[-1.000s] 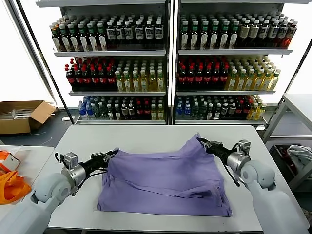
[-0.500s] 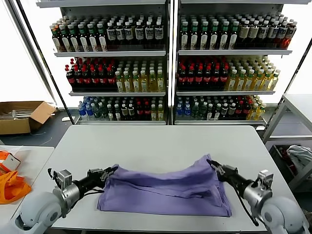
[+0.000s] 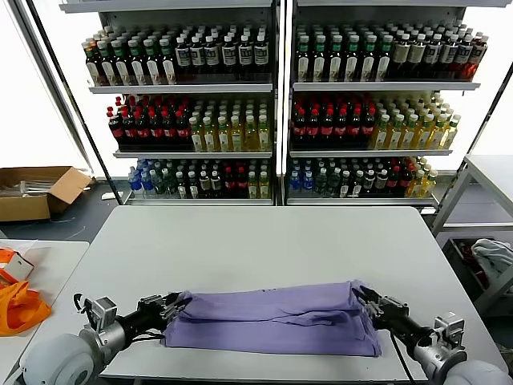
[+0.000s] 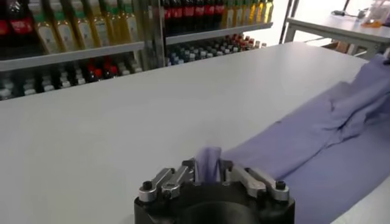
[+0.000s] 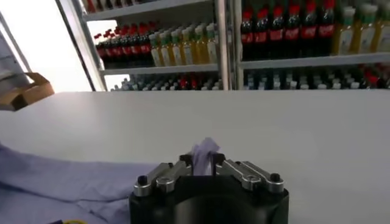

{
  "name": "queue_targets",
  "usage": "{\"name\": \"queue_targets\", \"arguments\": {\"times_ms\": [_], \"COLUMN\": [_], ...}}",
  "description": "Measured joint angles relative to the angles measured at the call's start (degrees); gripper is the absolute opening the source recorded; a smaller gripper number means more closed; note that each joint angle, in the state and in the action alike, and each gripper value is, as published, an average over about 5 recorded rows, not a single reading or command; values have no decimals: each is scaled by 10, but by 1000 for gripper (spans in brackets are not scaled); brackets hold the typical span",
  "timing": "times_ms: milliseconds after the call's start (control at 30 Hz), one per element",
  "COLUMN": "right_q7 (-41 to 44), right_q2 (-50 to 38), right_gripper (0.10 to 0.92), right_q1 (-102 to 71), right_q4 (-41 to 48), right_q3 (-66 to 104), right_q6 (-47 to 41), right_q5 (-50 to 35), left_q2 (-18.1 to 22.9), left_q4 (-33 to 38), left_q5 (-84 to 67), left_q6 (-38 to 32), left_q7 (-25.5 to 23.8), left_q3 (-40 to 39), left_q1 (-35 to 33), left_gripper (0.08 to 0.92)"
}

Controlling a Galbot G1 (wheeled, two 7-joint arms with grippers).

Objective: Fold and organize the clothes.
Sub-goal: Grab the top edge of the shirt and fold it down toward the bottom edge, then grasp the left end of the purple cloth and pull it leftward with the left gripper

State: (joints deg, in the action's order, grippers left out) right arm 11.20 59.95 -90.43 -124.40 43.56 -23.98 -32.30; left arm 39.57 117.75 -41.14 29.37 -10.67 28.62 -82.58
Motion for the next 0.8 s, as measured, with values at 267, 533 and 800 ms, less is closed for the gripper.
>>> {"name": "queue_targets", "arguments": {"times_ms": [267, 533, 800], "right_q7": [-1, 16, 24], "right_q2": [20, 45, 56], "right_gripper": [664, 817, 823], "right_q1": [-22, -67, -96], "right_q4": [9, 15, 16], "right_q3": [23, 39, 54], "right_q6": [126, 207, 245], "right_q5": [28, 38, 40], "left_q2": [28, 86, 134], "left_q4": [21, 39, 33], "left_q5": [-15, -22, -18], "left_q6": [-19, -50, -54], "left_q7": [94, 225, 317], "left_q3": [7, -22, -64], "left_q1": [-32, -47, -48], "left_gripper": [603, 807, 823]}}
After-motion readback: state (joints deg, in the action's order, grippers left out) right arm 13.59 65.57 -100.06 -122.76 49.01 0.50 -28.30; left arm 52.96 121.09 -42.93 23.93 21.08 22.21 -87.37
